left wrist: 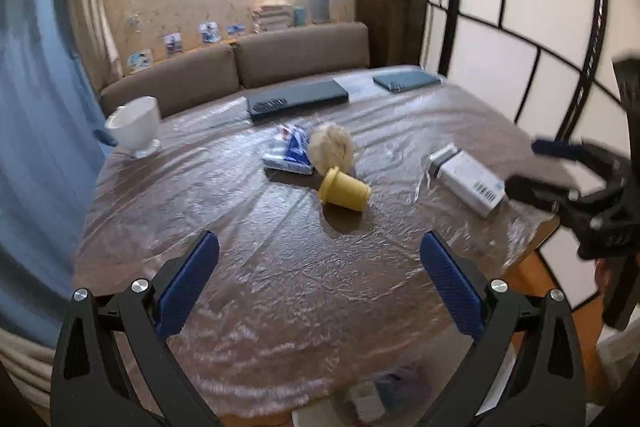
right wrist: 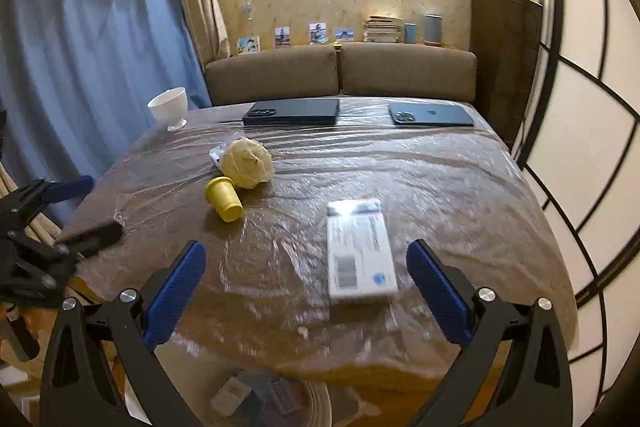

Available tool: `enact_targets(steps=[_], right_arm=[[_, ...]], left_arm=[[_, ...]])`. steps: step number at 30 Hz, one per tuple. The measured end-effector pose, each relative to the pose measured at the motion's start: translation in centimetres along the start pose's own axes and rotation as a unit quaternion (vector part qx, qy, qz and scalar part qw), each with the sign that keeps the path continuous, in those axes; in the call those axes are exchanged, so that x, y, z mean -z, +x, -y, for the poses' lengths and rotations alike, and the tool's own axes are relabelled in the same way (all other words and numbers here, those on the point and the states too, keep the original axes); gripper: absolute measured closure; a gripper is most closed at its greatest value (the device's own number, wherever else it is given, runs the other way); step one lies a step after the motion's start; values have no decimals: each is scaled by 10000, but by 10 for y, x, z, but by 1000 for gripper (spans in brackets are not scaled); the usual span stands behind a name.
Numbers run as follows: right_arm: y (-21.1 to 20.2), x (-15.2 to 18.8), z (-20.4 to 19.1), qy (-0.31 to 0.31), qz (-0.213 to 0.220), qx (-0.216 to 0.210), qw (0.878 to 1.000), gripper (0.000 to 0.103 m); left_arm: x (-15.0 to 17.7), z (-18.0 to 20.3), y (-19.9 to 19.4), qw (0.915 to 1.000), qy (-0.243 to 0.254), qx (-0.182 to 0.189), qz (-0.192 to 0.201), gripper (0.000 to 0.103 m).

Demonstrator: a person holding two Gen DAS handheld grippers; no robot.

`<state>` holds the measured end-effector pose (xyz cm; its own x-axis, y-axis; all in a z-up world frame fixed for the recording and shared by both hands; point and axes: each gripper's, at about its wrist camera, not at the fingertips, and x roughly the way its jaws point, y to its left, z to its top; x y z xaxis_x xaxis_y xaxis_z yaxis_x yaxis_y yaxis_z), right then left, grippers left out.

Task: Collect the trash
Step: 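Grasp the yellow cup with the left tool while the right tool grasps the crumpled paper ball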

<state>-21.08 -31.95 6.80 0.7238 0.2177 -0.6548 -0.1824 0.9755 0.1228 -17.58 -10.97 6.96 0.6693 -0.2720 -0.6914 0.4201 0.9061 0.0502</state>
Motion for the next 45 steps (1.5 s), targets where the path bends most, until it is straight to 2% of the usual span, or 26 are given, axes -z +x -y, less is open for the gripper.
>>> enact_targets(steps=[3, 8, 11, 15, 18, 20, 24, 25, 30, 32, 33, 36, 39, 45], right_arm=[[22, -17, 0, -83, -7, -189, 9998, 4], [71, -54, -8, -443, -363, -414, 9975, 4], [107, -72, -18, -658, -722, -813, 9919, 4], [140, -83, -32, -801, -984, -998, 9869, 6], [163, -86, -41, -831, -1230, -987, 9840, 16], [173, -86, -44, -887, -1290, -908, 9835, 27], [181, -85, -39, -803, -1339, -935, 9833, 35], [181, -85, -35, -736, -1350, -986, 9832, 41], [181, -86, -12, -228, -1309, -1179, 9841, 51], [179, -85, -6, -101, -1265, -1210, 9845, 51], [178, -85, -4, -82, -1253, -1209, 9847, 51], [176, -83, 3, 15, -1231, -1207, 9850, 51], [172, -80, 7, 83, -1204, -1224, 9851, 51], [158, -71, 14, 314, -1076, -1283, 9854, 51]], left_arm=[[1, 4, 26, 9994, 275, 49, -188, 2], [-1, 12, 58, 9963, 828, 35, -245, 2], [-6, 11, 69, 9957, 883, 70, -258, 2], [-9, 5, 73, 9965, 765, 201, -267, 2], [-12, 2, 77, 9966, 728, 281, -271, 2], [-14, 2, 79, 9963, 761, 286, -270, 2], [-20, 7, 84, 9949, 929, 334, -213, 7], [-21, 8, 86, 9944, 971, 344, -216, 7], [-28, 17, 97, 9915, 1141, 526, -345, 15], [-29, 20, 104, 9901, 1203, 533, -486, 17], [-30, 21, 108, 9891, 1223, 585, -578, 26], [-33, 18, 112, 9888, 1037, 803, -707, 33], [-35, 11, 113, 9893, 742, 984, -784, 54], [-33, 2, 105, 9906, 374, 1062, -778, 55]])
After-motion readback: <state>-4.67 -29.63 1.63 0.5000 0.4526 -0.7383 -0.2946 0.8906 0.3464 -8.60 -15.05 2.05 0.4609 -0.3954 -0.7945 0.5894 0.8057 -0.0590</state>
